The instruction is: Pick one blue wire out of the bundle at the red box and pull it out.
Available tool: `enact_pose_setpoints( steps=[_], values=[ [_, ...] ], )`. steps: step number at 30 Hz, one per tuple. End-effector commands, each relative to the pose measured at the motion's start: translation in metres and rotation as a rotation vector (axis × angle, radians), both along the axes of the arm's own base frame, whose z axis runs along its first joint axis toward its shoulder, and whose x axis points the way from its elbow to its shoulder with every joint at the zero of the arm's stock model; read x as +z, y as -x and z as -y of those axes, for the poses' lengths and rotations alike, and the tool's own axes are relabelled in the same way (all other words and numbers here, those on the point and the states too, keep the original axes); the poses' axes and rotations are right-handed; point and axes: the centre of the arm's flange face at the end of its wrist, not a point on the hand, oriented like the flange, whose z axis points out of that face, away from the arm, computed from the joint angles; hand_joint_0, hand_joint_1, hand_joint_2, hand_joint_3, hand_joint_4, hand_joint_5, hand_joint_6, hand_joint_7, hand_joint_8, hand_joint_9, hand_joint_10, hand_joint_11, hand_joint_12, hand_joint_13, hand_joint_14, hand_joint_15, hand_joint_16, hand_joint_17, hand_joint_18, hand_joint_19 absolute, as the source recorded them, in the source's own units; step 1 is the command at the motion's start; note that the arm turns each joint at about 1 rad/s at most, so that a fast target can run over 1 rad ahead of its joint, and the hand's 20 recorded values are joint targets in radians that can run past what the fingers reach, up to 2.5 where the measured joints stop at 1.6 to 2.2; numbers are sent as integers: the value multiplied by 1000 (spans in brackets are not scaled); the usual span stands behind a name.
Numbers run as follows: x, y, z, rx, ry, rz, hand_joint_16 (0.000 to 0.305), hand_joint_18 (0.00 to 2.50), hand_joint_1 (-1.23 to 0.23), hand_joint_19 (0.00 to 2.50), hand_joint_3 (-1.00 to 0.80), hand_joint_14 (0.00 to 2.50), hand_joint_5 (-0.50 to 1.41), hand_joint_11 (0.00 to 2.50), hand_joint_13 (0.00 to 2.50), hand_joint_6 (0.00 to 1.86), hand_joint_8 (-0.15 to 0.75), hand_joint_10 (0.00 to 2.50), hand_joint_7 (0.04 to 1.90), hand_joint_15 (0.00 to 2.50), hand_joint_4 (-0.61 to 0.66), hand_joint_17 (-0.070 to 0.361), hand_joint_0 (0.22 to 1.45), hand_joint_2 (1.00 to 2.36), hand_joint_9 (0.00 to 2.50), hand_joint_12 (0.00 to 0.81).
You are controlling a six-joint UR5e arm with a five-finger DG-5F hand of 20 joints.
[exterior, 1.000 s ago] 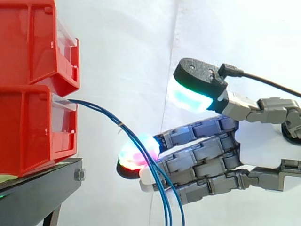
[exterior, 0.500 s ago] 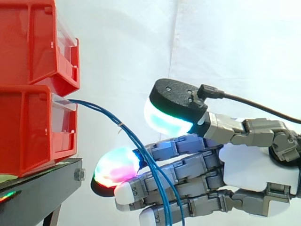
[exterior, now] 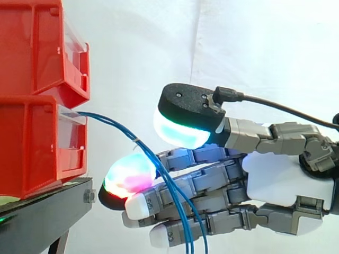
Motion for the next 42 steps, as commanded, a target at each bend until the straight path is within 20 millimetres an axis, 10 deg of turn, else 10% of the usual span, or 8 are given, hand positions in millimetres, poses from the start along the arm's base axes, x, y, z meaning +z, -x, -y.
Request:
enact_pose_setpoints(
  steps=[1,24,42],
  values=[
    [3,-2,1,-2,-2,5,55,528,-698,304,-300,4,-114,254,442,502,344,7,1186,127,330,124,582,1014,663,418],
    [11,-7,13,2,-8,24,54,548,-706,304,-227,6,-108,262,458,516,348,7,1275,128,312,122,608,1017,675,419],
    [12,-7,16,-3,-7,20,57,598,-746,292,-117,4,-165,302,490,775,359,10,948,138,309,128,619,1017,684,435]
  ],
)
